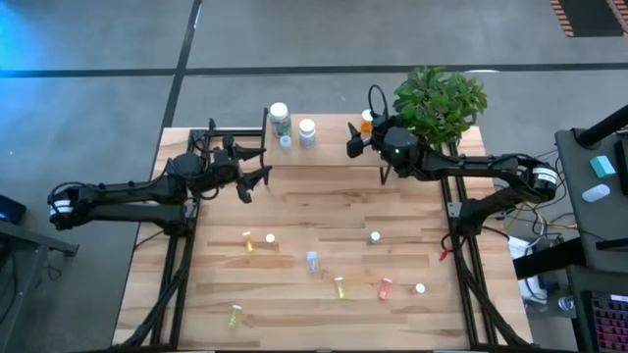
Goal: Pick and place medicine bottles onto shelf by color
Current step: Put the blue pill bottle on the shelf
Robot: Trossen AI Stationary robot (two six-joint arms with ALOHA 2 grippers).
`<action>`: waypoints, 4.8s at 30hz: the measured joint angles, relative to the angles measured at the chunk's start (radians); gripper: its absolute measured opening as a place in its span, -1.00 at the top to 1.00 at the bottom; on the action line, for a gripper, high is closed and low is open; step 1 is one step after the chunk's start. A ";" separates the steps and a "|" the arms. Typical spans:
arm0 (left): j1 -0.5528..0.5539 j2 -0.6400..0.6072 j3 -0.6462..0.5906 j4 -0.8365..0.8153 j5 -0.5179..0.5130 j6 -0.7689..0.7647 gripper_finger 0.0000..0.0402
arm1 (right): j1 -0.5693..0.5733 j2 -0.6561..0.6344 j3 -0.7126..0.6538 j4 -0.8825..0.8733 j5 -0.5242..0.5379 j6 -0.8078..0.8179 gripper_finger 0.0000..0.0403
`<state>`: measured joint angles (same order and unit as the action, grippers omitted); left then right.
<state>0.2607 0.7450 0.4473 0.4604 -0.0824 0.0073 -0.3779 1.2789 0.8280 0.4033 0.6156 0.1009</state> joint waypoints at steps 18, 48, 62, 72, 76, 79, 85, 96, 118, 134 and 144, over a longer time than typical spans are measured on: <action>0.001 -0.100 0.084 -0.323 0.000 -0.031 -0.19 | 0.175 -0.001 0.037 0.033 -0.359 -0.088 -0.78; 0.001 -0.078 0.070 -0.471 0.054 -0.052 -0.19 | 0.302 0.061 0.035 0.072 -0.441 -0.181 -0.78; 0.003 -0.107 -0.026 -0.388 0.048 0.104 -0.19 | 0.301 0.058 0.088 -0.041 -0.440 -0.116 -0.78; 0.003 -0.253 -0.169 -0.138 0.077 0.130 -0.19 | 0.327 0.069 0.269 -0.422 -0.440 -0.119 -0.78; 0.003 -0.270 -0.244 0.019 0.089 0.106 -0.19 | 0.331 0.071 0.296 -0.528 -0.440 -0.064 -0.78; 0.003 -0.270 -0.272 0.060 0.089 0.104 -0.19 | 0.347 0.071 0.293 -0.561 -0.441 -0.041 -0.78; 0.003 -0.247 -0.273 0.062 0.088 0.103 -0.19 | 0.367 0.071 0.284 -0.653 -0.615 0.031 -0.78; 0.003 -0.226 -0.264 0.063 0.088 0.102 -0.19 | 0.423 0.087 0.281 -0.832 -0.669 0.161 -0.78; 0.003 -0.230 -0.264 0.056 0.088 0.060 -0.19 | 0.500 0.128 0.202 -1.175 -0.676 0.425 -0.56; 0.003 -0.230 -0.264 0.063 0.087 0.050 -0.19 | 0.506 0.124 0.098 -1.173 -0.638 0.475 -0.33; 0.003 -0.230 -0.264 0.063 0.086 0.049 -0.19 | 0.505 0.134 0.097 -1.161 -0.589 0.470 -0.32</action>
<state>0.2642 0.5154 0.1829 0.5236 0.0040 0.0565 0.1268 1.4132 0.9253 -0.7581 0.0265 0.5705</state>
